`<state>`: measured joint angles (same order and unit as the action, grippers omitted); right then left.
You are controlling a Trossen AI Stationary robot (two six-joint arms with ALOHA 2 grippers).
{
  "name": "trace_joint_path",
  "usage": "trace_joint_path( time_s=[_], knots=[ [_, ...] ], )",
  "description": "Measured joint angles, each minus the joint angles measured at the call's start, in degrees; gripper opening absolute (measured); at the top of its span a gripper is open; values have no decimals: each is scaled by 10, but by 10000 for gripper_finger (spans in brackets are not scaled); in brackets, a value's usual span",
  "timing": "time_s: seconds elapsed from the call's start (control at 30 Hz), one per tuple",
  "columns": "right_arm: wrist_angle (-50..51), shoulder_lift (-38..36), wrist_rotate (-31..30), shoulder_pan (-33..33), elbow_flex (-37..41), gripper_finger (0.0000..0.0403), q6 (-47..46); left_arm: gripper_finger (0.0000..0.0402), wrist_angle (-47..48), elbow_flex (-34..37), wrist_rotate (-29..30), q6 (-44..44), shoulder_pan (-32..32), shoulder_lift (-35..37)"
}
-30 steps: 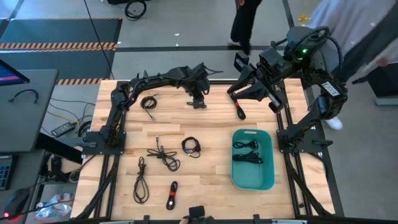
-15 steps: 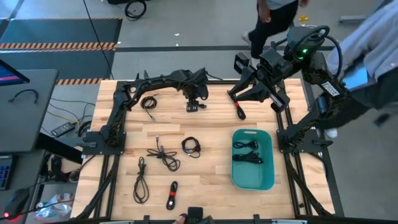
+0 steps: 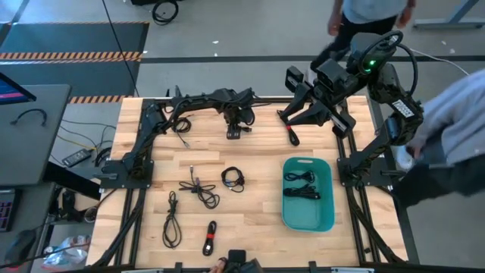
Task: Pick and place USB-C Cables
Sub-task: Put the black charger cable into the green bin
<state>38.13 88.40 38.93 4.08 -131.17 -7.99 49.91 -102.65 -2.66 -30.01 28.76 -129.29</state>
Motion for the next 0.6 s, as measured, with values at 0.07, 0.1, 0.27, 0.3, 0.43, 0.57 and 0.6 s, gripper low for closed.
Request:
trace_joint_path(
  time_s=[0.07,0.1,0.27,0.3,0.43,0.57,0.6],
  knots=[
    [-1,0,0,0,0,96,0,219,-2,0,1,1,1,-1],
    [-3,0,0,0,0,96,0,219,0,0,1,1,3,-1],
    [-4,0,0,0,0,96,0,219,8,0,1,9,7,-3],
    [-6,0,0,0,0,96,0,219,11,-1,-1,10,7,-6],
    [-14,0,2,0,0,96,0,203,38,-1,-7,12,12,-23],
    [-17,0,2,0,0,96,0,182,45,-4,-6,27,13,-32],
    [-17,0,2,0,0,96,0,179,45,-4,-5,26,13,-33]
  ],
)
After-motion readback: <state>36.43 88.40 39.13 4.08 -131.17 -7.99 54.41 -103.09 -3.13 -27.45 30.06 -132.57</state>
